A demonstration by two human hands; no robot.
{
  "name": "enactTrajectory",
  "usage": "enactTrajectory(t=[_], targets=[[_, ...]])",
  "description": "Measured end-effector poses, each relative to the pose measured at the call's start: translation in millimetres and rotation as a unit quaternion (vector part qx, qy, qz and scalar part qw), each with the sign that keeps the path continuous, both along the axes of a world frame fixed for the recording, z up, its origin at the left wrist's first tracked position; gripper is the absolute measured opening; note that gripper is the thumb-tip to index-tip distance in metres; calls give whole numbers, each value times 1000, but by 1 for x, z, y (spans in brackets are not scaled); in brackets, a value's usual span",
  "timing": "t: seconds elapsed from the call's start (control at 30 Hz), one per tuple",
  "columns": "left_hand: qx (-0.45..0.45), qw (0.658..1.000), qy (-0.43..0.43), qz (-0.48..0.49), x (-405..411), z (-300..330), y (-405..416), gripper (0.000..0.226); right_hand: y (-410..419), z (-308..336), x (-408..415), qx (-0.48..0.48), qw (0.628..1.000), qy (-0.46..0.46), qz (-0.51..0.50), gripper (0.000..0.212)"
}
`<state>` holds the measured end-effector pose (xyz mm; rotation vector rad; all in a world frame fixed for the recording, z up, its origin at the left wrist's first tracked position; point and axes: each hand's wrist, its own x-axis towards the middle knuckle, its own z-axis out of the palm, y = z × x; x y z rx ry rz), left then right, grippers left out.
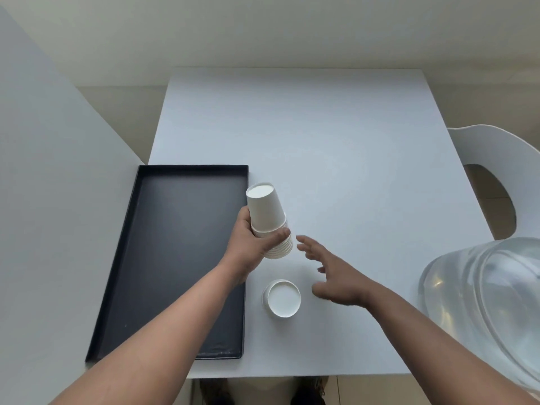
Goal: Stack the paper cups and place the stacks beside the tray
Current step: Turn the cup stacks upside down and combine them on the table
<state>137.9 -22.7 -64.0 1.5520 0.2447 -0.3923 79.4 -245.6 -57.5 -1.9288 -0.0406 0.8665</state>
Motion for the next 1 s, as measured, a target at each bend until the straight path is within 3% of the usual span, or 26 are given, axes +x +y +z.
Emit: enactTrajectory(t=[0.1, 0.23, 0.3, 0.4, 0.47, 0.7, 1.0], targets=[[33, 999, -28, 1, -7, -6, 2, 69, 1, -11, -23, -74, 995, -4, 59, 118], [68, 997, -45, 4, -15, -14, 6, 70, 25, -33, -55, -97, 993, -54, 40, 127], [80, 996, -46, 1, -18, -17, 9, 75, 40, -41, -64, -91, 992, -84, 17, 119], [100, 994, -46, -1, -20, -19, 14, 76, 55, -46, -64, -86, 983, -160, -38, 87], [113, 993, -40, 2, -22, -22, 18, 74, 55, -48, -60, -74, 980, -157, -97, 77], [157, 985, -43, -51, -30, -32, 19, 76, 29, -47, -31, -55, 964, -138, -222, 73], [198, 974, -90, -66, -30, -42, 15, 74, 25, -49, 2, -32, 957, -101, -268, 69]])
